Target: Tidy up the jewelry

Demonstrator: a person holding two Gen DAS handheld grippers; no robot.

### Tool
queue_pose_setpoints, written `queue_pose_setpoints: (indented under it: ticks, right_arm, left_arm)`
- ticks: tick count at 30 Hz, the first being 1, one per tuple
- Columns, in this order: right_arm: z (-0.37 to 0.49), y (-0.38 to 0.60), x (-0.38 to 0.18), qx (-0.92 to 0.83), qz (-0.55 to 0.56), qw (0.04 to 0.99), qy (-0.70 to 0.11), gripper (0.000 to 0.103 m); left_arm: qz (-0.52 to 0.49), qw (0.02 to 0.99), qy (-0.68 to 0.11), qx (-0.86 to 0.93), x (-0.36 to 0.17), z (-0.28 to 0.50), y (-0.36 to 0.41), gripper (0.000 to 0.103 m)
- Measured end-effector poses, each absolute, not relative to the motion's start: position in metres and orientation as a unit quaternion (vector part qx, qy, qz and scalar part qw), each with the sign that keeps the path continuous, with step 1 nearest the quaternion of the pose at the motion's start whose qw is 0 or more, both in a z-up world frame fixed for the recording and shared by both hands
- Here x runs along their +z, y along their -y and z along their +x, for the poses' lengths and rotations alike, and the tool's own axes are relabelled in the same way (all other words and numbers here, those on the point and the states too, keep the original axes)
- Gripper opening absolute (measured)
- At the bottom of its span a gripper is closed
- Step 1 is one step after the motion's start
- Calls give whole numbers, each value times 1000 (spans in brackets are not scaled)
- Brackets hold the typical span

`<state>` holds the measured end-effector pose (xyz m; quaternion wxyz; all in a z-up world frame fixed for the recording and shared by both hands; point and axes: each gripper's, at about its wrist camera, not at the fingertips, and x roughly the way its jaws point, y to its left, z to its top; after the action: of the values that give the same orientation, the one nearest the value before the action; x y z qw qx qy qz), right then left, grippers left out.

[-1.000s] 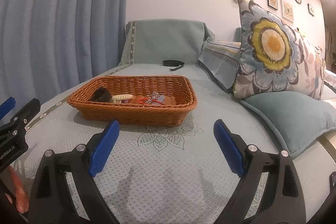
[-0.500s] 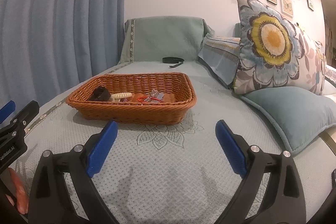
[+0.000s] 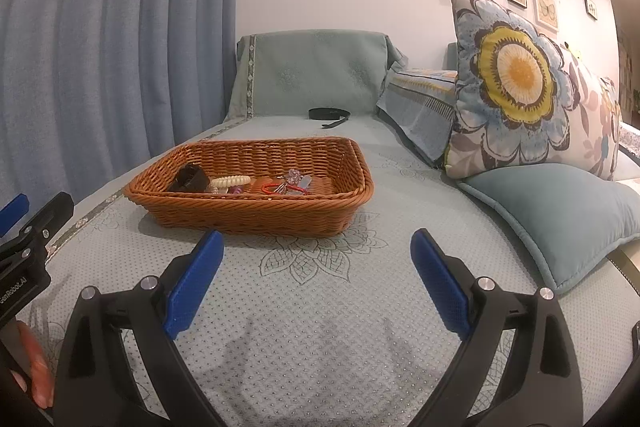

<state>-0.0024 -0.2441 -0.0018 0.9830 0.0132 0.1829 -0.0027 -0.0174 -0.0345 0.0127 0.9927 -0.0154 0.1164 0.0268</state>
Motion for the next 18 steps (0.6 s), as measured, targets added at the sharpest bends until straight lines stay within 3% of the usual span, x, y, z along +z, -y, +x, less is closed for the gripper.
queue_pose_setpoints:
  ticks: [18]
  right_arm:
    - [-3,244,-1,-4,12,984,-180,90]
  left_arm:
    - [-14,992,-122,27,12,-15,36,95]
